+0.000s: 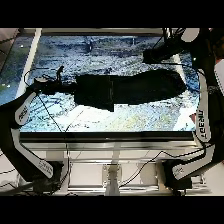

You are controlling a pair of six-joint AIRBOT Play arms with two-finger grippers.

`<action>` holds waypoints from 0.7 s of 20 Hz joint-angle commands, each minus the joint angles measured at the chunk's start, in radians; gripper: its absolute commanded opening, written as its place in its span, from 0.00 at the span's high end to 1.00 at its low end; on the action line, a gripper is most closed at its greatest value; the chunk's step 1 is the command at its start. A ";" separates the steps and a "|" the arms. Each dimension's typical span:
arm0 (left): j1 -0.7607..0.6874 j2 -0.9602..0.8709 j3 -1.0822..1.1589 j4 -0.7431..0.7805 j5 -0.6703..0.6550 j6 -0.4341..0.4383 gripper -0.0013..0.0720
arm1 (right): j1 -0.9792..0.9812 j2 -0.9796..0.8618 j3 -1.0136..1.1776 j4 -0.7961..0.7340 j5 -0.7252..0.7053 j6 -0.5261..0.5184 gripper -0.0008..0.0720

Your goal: Fold the clothes and pants, and hang the long-sleeved shirts on hangers.

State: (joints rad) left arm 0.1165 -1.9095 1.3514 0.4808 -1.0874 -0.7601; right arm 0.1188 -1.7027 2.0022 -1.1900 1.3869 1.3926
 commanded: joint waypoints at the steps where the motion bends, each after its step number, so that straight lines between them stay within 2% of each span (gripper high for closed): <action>1: -0.008 0.041 0.031 -0.097 0.003 -0.048 0.94 | 0.000 -0.002 0.000 -0.022 0.000 0.000 0.94; 2: -0.008 0.072 0.047 -0.093 0.003 -0.080 0.94 | 0.000 -0.002 0.000 -0.022 0.000 0.000 0.94; 5: -0.009 0.186 0.103 -0.084 0.003 -0.253 0.94 | 0.003 -0.004 0.000 -0.018 -0.001 0.000 0.94; 6: -0.012 0.224 0.121 -0.079 -0.001 -0.279 0.94 | 0.006 -0.010 0.000 -0.015 -0.004 0.000 0.94; 8: -0.031 0.294 0.148 -0.002 -0.001 -0.327 0.94 | 0.016 -0.036 -0.001 -0.014 -0.022 0.002 0.94; 10: -0.062 0.357 0.163 0.127 0.000 -0.432 0.94 | 0.034 -0.080 -0.001 -0.013 -0.047 0.021 0.94; 12: -0.094 0.403 0.163 0.162 -0.001 -0.547 0.94 | 0.072 -0.152 0.000 0.019 -0.102 0.062 0.94; 14: -0.121 0.428 0.163 0.146 0.000 -0.572 0.94 | 0.127 -0.235 0.000 0.102 -0.166 0.064 0.94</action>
State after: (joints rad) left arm 0.0322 -1.5379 1.5055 0.5819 -1.0924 -1.2186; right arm 0.1921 -1.8496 2.0018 -1.1698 1.2999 1.4326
